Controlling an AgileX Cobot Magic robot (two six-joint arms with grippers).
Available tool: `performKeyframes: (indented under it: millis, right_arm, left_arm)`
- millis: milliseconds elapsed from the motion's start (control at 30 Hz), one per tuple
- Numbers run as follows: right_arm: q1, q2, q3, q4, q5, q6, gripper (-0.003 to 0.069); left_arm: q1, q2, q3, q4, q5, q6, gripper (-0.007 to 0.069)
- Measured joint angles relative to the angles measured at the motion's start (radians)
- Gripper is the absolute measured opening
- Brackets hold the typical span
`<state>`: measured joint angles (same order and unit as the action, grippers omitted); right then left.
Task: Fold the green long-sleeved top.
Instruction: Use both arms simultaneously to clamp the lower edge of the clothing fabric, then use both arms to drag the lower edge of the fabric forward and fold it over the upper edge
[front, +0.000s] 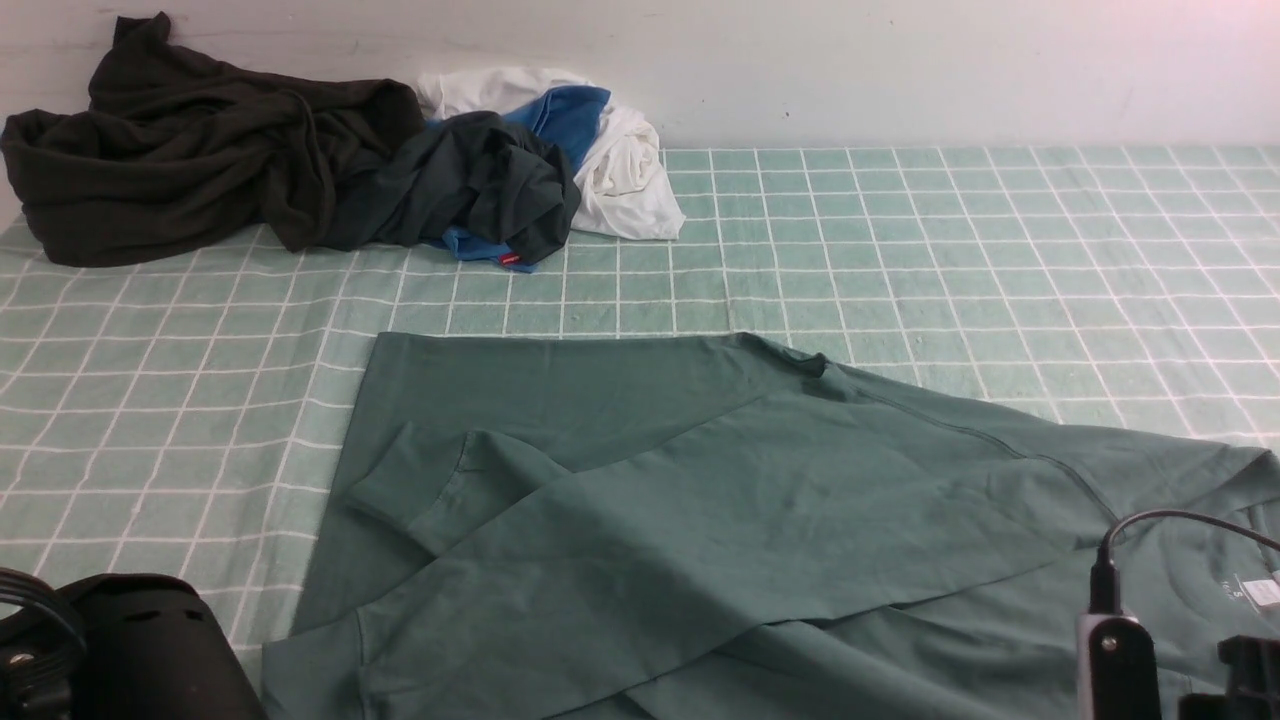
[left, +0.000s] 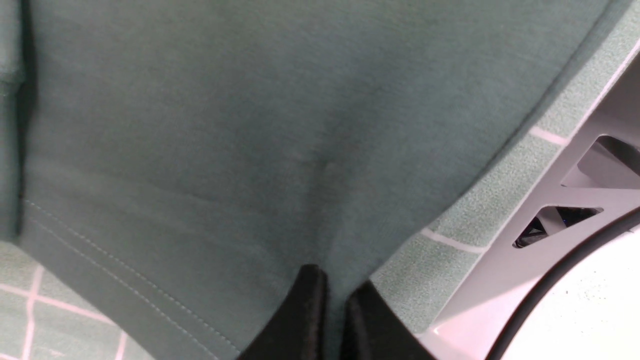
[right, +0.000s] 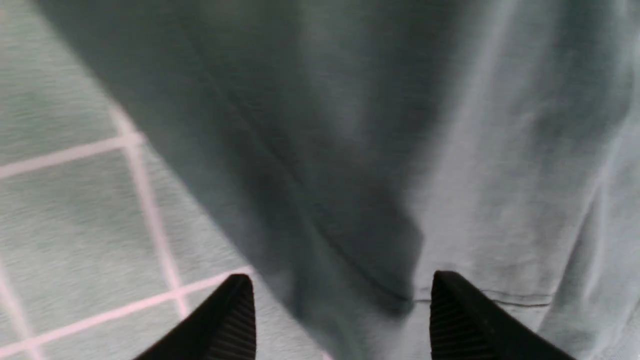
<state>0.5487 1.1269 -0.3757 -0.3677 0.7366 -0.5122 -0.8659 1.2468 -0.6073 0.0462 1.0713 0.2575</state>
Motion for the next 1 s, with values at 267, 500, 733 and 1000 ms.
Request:
performKeyframes:
  millis: [267, 500, 733, 1000]
  right_arm:
    - [0.000, 0.072, 0.000, -0.049, -0.037, 0.078, 0.0380]
    - [0.000, 0.072, 0.000, -0.041, -0.033, 0.079, 0.0098]
    - [-0.003, 0.070, -0.130, -0.057, 0.102, 0.079, 0.0006]
    - [-0.210, 0.172, -0.483, 0.037, 0.120, -0.043, 0.0005]
  left_arm:
    - [0.000, 0.000, 0.000, 0.002, -0.001, 0.000, 0.0006]
    - [0.000, 0.000, 0.000, 0.016, -0.005, 0.002, 0.0006]
    - [0.017, 0.000, -0.045, 0.136, 0.028, -0.061, 0.0007]
    - [0.325, 0.055, -0.355, 0.224, 0.065, 0.033, 0.0018]
